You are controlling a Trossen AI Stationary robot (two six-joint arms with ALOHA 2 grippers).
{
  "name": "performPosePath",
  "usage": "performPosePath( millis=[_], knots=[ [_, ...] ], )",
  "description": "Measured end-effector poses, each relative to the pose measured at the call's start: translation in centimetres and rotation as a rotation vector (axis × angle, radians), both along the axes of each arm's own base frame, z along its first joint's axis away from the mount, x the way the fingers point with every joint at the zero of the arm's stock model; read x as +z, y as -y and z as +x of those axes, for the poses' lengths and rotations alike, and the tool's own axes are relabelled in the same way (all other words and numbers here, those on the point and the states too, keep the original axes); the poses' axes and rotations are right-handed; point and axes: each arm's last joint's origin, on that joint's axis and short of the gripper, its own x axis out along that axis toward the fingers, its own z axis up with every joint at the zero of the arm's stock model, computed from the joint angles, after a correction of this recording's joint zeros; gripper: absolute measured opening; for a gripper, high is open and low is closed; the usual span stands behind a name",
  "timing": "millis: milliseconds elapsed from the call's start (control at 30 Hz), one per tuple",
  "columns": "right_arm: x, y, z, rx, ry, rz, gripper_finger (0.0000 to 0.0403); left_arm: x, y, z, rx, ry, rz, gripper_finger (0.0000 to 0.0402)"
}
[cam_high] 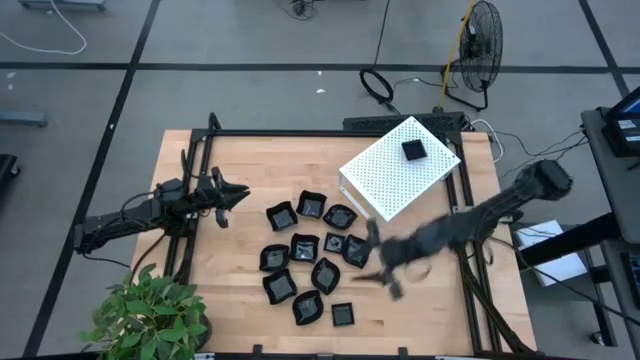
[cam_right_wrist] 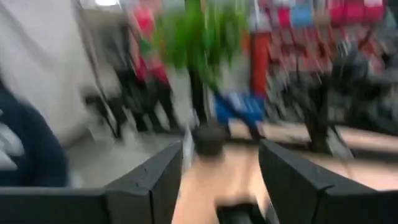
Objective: Pick & Place Mini shaped plates
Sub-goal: Stack the black square plate on top of the black square plates on the shelf
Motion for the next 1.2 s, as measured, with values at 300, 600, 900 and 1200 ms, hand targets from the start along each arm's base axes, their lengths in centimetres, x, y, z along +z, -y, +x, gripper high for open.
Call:
performPosePath(
  millis=[300, 600, 900, 1200],
  knots=[
    [-3.0, -10.6, 5.5, -0.177, -0.678, -0.259, 0.0199, 0.0, 0.0, 0.0, 0.0, 0.0, 0.0, 0.0076],
    [-12.0, -11.2, 7.9, -0.208, -0.955, -0.302, 0.0181, 0.0, 0.0, 0.0, 0.0, 0.001, 0.0, 0.0077],
    [-13.6, -9.6, 8.8, -0.144, -1.027, -0.202, 0.0147, 0.0, 0.0, 0.0, 0.0, 0.0, 0.0, 0.0076],
    [-14.9, -8.9, 9.2, -0.051, -1.035, -0.11, 0.0115, 0.0, 0.0, 0.0, 0.0, 0.0, 0.0, 0.0076]
  ],
)
